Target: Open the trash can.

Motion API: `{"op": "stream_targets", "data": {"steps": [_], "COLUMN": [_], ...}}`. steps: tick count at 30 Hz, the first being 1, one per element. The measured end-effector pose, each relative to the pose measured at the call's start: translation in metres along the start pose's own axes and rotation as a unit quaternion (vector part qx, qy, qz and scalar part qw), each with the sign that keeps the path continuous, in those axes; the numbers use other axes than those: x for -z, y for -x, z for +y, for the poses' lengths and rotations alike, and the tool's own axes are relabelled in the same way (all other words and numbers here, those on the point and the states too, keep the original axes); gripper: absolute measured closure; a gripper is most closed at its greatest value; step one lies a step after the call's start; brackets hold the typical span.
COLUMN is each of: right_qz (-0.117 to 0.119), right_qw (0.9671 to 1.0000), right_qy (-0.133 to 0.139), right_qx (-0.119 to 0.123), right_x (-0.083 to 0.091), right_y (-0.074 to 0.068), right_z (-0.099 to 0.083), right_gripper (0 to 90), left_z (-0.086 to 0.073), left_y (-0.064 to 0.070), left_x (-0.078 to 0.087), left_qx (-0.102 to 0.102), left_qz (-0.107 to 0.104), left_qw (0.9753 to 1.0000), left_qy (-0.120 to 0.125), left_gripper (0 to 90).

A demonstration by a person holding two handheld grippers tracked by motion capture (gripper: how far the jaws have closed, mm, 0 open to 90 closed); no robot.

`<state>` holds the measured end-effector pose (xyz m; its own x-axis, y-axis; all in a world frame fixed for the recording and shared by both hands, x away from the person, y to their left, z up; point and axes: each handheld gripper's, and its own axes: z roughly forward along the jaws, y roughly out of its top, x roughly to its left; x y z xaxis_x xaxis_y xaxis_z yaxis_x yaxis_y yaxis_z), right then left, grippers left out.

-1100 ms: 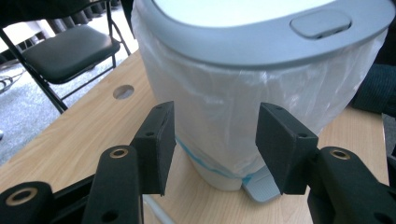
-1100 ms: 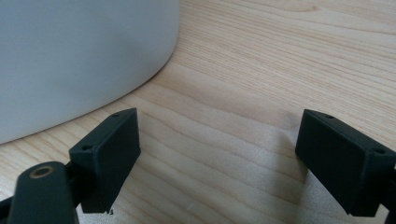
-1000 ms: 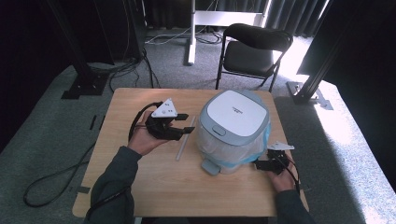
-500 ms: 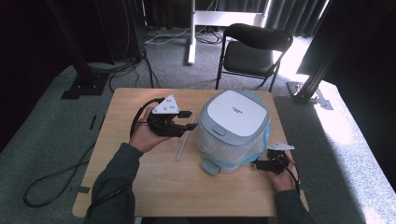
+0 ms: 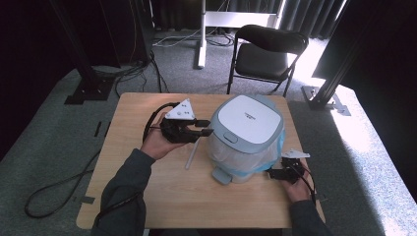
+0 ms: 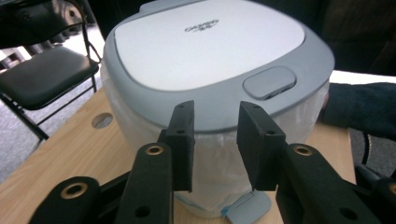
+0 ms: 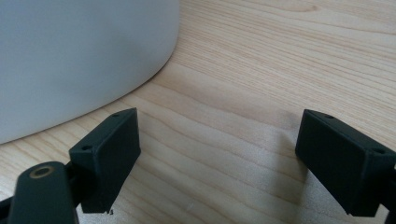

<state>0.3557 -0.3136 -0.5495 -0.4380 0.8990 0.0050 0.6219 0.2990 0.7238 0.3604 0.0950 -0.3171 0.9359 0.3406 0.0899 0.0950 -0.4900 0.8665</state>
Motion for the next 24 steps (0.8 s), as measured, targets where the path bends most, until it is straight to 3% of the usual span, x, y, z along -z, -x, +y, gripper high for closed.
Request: {"op": "stream_targets", "data": {"steps": [17, 24], "right_qz": [0.000, 0.000], "right_qw": [1.0000, 1.0000], "right_qy": [0.000, 0.000], "right_qx": [0.000, 0.000], "right_x": [0.000, 0.000], "right_y": [0.000, 0.000], "right_z": [0.000, 0.000], "right_gripper": [12.9, 12.9], "left_z": [0.016, 0.019], "left_y": [0.010, 0.012], "left_x": [-0.014, -0.018], "left_qx": [-0.024, -0.028], "left_qz": [-0.012, -0.019], "left_qw": [0.9996, 0.9994], "left_qy": [0.005, 0.000], "left_gripper": [88.9, 89.9]}}
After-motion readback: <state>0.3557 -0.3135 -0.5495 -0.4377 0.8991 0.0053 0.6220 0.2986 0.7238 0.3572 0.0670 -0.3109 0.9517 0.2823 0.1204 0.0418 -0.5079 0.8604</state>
